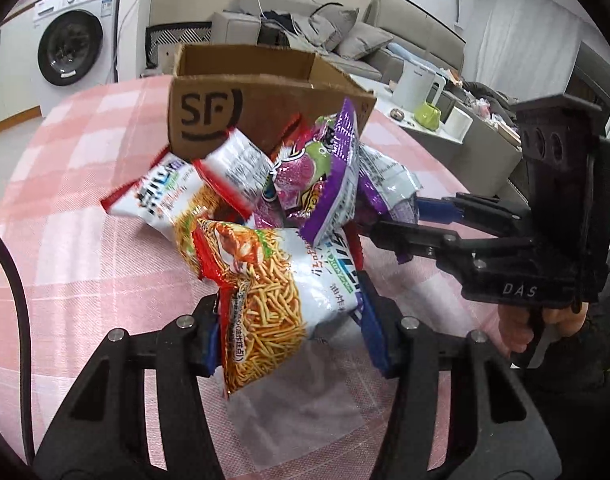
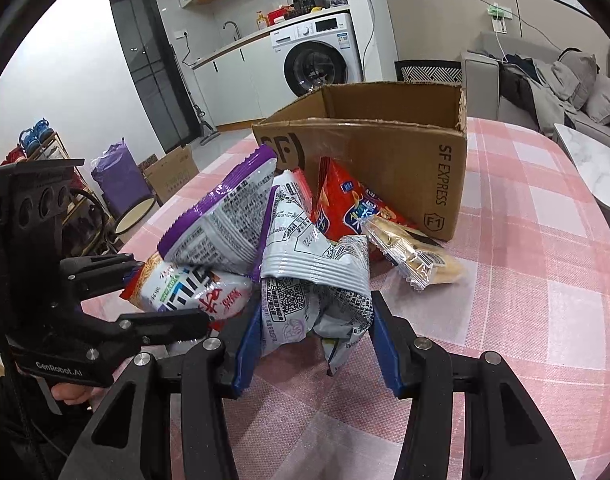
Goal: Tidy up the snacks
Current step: 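Grasp the orange noodle-snack bag with the left gripper while the right gripper grasps the silver bag, then lift both bags and carry them over the cardboard box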
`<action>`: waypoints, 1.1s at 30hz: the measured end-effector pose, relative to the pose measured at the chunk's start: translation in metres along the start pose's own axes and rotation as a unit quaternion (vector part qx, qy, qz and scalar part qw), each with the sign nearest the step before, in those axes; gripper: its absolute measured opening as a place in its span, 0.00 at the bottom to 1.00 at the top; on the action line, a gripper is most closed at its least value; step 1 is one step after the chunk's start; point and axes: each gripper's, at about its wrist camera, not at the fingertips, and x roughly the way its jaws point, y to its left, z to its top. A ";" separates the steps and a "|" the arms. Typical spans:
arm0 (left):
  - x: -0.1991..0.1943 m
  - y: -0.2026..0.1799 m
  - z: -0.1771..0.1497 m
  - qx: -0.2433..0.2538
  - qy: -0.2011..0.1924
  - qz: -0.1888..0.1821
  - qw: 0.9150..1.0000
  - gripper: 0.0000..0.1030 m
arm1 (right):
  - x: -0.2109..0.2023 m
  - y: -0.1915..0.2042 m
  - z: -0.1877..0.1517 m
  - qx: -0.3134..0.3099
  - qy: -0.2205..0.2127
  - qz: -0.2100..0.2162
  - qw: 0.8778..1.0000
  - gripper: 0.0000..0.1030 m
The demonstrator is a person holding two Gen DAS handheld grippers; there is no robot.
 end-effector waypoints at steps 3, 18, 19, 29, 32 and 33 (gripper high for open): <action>-0.012 0.002 0.003 -0.003 -0.012 0.003 1.000 0.50 | -0.006 0.001 0.002 -0.002 -0.009 0.003 1.000 0.49; -0.069 -0.011 0.008 0.003 -0.065 0.009 0.998 0.50 | -0.035 0.003 0.009 0.011 -0.051 -0.002 0.999 0.49; -0.070 -0.011 0.008 0.002 -0.066 0.011 0.998 0.50 | -0.036 0.003 0.010 0.012 -0.053 -0.004 0.998 0.49; -0.083 -0.009 0.019 -0.011 -0.081 0.028 0.996 0.50 | -0.044 0.001 0.010 0.021 -0.061 -0.010 0.998 0.49; -0.084 -0.009 0.022 -0.012 -0.086 0.033 0.996 0.50 | -0.046 0.001 0.012 0.022 -0.064 -0.013 0.998 0.49; -0.083 -0.007 0.025 -0.014 -0.087 0.034 0.995 0.50 | -0.047 0.001 0.013 0.022 -0.065 -0.013 0.998 0.49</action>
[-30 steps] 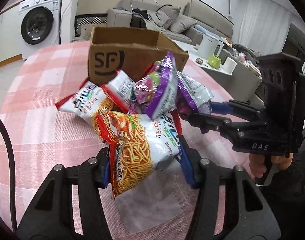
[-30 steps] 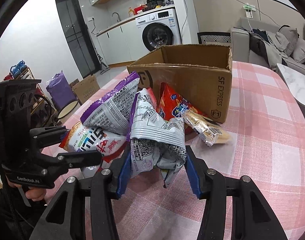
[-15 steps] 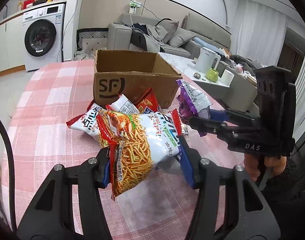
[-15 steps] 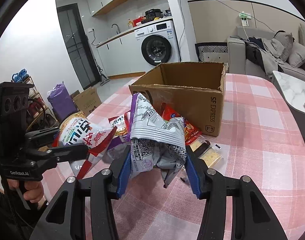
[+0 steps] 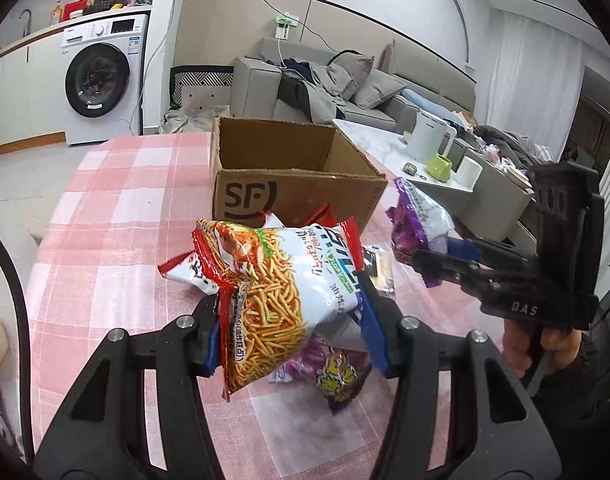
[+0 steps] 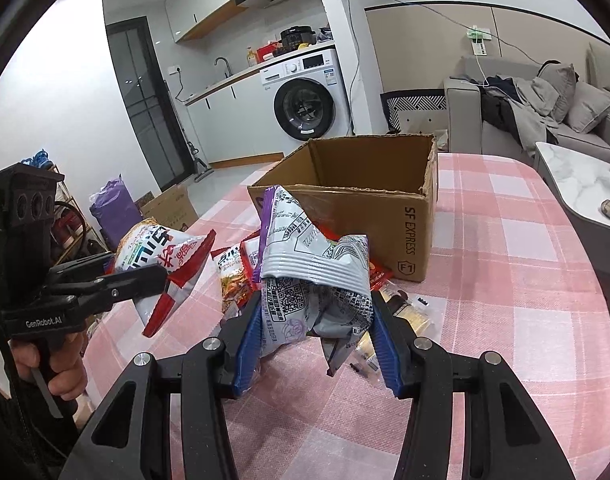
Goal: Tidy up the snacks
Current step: 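Lift both bags and carry them over the cardboard box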
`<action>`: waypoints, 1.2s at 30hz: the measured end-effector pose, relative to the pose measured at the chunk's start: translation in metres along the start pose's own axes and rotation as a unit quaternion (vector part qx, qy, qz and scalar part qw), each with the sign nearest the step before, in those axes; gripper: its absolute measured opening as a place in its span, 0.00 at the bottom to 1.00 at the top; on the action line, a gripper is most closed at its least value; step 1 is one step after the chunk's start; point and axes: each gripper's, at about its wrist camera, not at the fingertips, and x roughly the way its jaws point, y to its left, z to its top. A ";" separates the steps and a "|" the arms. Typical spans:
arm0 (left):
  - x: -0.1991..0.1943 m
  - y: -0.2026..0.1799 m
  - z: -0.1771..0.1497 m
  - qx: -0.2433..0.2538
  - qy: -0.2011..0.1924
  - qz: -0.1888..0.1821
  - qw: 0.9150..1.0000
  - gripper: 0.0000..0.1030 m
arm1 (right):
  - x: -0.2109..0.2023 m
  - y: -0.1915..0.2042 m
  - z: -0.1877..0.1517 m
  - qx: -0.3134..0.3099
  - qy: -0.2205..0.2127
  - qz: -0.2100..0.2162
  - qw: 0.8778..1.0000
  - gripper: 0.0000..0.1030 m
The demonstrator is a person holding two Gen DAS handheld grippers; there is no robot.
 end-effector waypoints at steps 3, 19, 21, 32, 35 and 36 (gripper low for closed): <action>0.004 0.001 0.007 -0.003 -0.005 0.005 1.000 0.51 | -0.003 0.001 0.003 0.000 -0.003 -0.002 1.000 0.49; 0.026 0.005 0.067 0.011 -0.044 0.032 0.998 0.51 | -0.008 0.001 0.038 0.001 -0.018 -0.013 1.000 0.49; 0.030 0.005 0.075 0.013 -0.048 0.032 0.998 0.51 | -0.007 -0.001 0.043 0.003 -0.020 -0.013 1.000 0.49; 0.068 0.009 0.109 0.010 -0.043 0.030 0.999 0.51 | 0.004 -0.006 0.069 0.005 -0.021 -0.016 1.000 0.49; 0.080 0.010 0.118 0.009 -0.045 0.035 0.998 0.51 | 0.009 -0.010 0.075 0.008 -0.020 -0.015 1.000 0.49; 0.084 0.011 0.121 0.009 -0.045 0.035 0.998 0.51 | 0.011 -0.010 0.077 0.008 -0.021 -0.016 1.000 0.49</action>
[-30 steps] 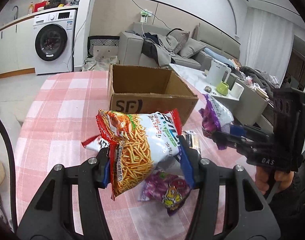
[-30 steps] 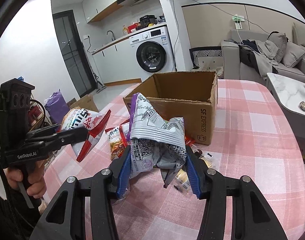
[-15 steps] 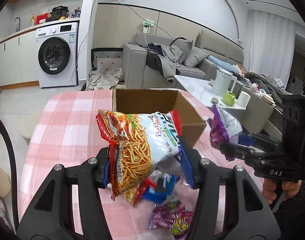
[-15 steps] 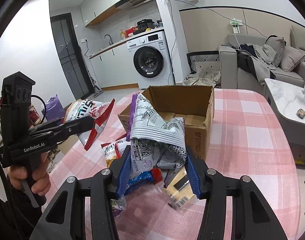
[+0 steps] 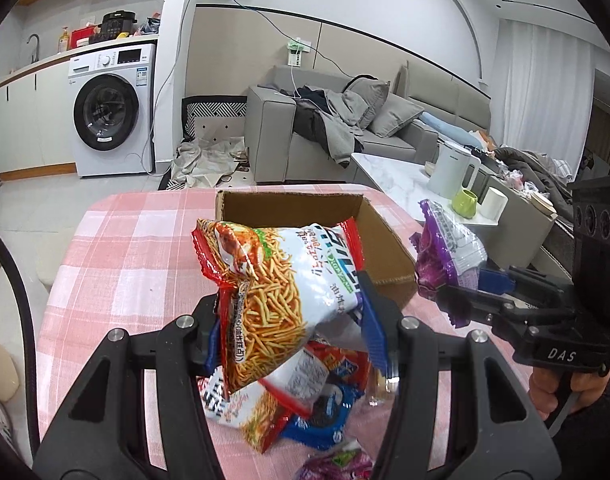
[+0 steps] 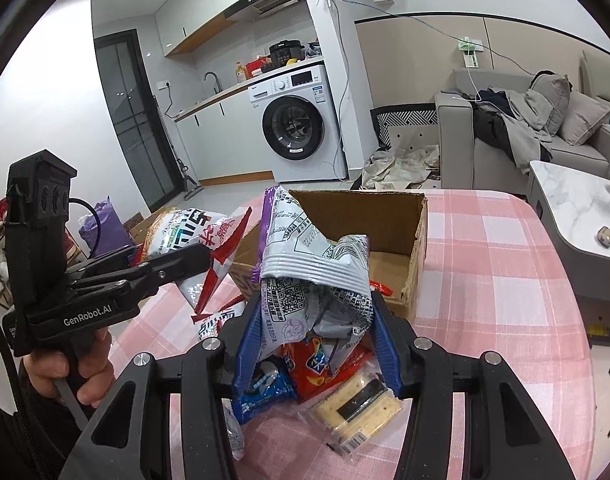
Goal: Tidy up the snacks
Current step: 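Lift both bags and carry them over the cardboard box, then open both grippers to drop the bags into the box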
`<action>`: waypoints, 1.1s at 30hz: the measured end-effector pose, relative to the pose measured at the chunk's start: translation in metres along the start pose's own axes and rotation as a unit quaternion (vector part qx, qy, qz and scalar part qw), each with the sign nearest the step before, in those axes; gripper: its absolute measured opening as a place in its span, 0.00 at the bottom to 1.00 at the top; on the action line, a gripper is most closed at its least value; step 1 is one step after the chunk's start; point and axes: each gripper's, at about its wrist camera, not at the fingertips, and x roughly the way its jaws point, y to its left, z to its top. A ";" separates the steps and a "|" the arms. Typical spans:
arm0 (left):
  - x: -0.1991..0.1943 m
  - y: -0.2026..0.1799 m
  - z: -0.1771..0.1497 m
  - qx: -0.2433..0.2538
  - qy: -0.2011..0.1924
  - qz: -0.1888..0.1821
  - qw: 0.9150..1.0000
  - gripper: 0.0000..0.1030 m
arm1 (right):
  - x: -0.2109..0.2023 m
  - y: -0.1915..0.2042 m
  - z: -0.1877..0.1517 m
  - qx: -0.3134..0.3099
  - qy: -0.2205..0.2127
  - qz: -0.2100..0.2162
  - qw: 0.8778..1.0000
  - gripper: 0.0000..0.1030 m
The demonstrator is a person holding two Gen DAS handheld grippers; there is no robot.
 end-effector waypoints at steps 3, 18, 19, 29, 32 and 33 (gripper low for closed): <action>0.013 0.002 0.009 -0.001 -0.001 0.004 1.000 0.51 | 0.006 -0.003 0.005 -0.001 -0.002 0.002 1.000 0.49; 0.077 0.004 0.029 0.013 0.003 0.026 1.000 0.51 | 0.042 -0.028 0.021 0.020 0.008 -0.007 1.000 0.50; 0.081 0.005 0.031 0.014 0.003 0.028 1.000 0.51 | 0.044 -0.029 0.022 0.020 0.006 -0.007 1.000 0.50; 0.121 0.014 0.039 0.017 0.016 0.037 0.999 0.51 | 0.065 -0.037 0.037 0.020 0.009 -0.001 1.000 0.50; 0.132 0.013 0.040 0.021 0.019 0.042 0.999 0.51 | 0.073 -0.038 0.040 0.017 0.014 0.000 1.000 0.50; 0.136 0.014 0.040 0.021 0.020 0.043 0.999 0.51 | 0.076 -0.038 0.040 0.015 0.015 -0.002 1.000 0.50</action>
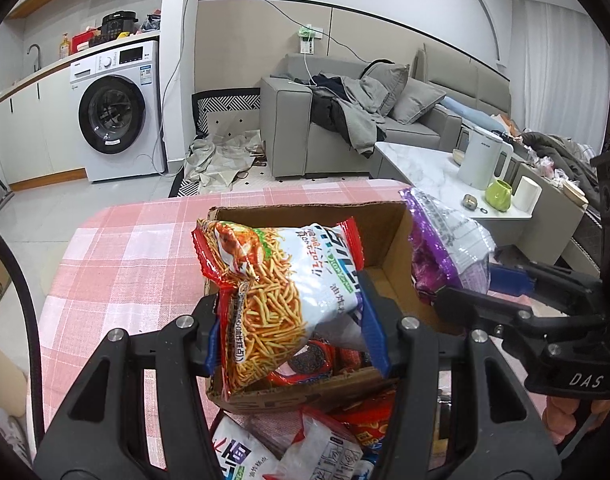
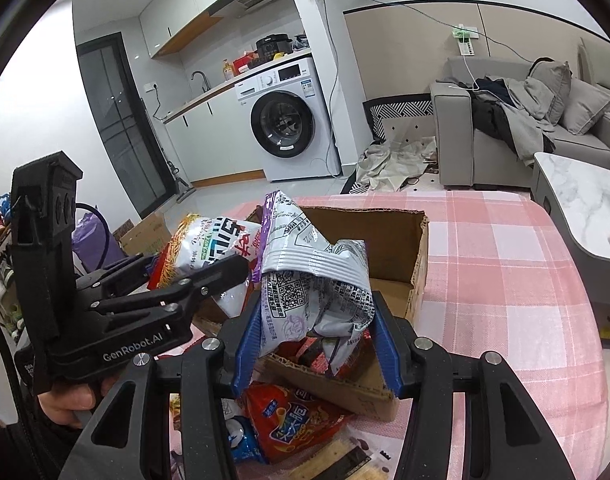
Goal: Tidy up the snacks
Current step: 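Open both grippers to drop the bags into the box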
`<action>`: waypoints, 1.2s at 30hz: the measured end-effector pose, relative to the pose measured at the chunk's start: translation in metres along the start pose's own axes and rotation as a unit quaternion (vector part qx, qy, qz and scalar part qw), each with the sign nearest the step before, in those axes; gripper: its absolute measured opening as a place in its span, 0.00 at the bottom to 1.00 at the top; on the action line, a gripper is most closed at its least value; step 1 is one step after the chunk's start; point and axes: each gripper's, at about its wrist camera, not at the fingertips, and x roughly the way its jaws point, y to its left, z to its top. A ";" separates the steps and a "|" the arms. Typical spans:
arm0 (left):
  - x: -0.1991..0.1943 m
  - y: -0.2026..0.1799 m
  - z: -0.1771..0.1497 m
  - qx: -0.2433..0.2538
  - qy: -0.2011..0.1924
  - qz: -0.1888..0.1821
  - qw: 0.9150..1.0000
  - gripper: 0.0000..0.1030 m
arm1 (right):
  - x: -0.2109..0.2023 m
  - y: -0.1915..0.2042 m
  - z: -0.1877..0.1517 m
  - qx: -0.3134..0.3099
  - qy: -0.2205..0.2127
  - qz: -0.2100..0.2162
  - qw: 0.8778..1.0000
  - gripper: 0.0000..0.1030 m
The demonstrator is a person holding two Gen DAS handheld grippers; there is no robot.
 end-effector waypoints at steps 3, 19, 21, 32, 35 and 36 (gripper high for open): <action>0.009 0.002 -0.002 0.000 0.003 0.000 1.000 0.51 | 0.009 -0.001 0.001 0.000 0.007 0.001 1.000 0.50; 0.004 0.003 -0.008 -0.005 0.003 -0.011 1.000 0.81 | 0.002 -0.005 -0.003 -0.009 -0.013 -0.013 1.000 0.70; -0.005 0.002 -0.008 -0.006 0.002 -0.013 1.000 0.85 | -0.006 -0.006 -0.004 -0.005 -0.019 -0.017 1.000 0.86; -0.060 0.005 -0.036 -0.009 -0.010 0.003 1.000 0.99 | -0.039 -0.006 -0.022 0.007 -0.025 -0.022 0.999 1.00; -0.073 0.009 -0.047 -0.008 -0.011 0.017 1.000 0.99 | -0.046 -0.005 -0.029 0.008 -0.026 -0.024 0.999 1.00; -0.078 0.011 -0.051 -0.008 -0.010 0.018 1.000 0.99 | -0.049 -0.005 -0.032 0.009 -0.026 -0.025 0.999 1.00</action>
